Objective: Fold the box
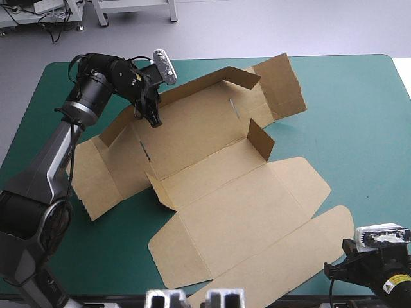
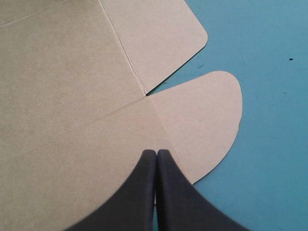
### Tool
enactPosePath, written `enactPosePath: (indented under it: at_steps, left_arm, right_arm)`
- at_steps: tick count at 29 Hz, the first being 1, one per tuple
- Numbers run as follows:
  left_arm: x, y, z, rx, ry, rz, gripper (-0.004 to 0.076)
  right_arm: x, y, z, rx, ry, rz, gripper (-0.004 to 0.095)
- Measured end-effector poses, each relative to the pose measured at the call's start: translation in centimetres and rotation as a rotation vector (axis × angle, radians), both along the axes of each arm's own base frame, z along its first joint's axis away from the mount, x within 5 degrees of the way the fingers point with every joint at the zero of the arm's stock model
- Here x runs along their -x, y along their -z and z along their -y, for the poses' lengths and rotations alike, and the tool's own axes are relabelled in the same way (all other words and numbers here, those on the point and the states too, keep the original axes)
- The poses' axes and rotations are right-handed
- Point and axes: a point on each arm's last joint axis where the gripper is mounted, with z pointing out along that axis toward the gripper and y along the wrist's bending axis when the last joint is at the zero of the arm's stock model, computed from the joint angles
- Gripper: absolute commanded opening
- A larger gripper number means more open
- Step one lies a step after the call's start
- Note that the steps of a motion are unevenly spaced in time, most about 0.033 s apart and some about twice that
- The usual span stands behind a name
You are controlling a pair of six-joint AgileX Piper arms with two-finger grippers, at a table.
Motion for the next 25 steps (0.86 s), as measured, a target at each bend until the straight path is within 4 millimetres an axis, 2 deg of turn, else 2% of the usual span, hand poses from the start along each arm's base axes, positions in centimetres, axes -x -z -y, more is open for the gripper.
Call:
enactPosePath:
  at_steps: [5,9,17,21,25]
  left_arm:
    - [0.9,-0.5,3.2,-0.049,0.179,0.101,-0.0009]
    - [1.9,-1.1,4.9,-0.061,0.264,0.148,-0.0009]
    - [4.3,-3.9,5.4,-0.02,0.358,0.214,-0.0009]
    - [5.8,-5.1,5.7,0.014,0.418,0.236,-0.0009]
    - [7.5,-6.1,6.9,0.014,0.474,0.265,-0.0009]
  right_arm:
    - [-0.1,-0.1,0.0,0.0,0.0,-0.003,-0.0017]
    - [0.0,-0.9,0.0,0.003,0.0,0.024,-0.0017]
    - [-0.2,-3.5,0.1,0.006,0.005,0.096,-0.0017]
    - [-1.4,-5.4,0.0,0.022,-0.004,0.099,-0.0017]
    - [-3.0,-8.1,0.0,0.035,-0.008,0.151,-0.0017]
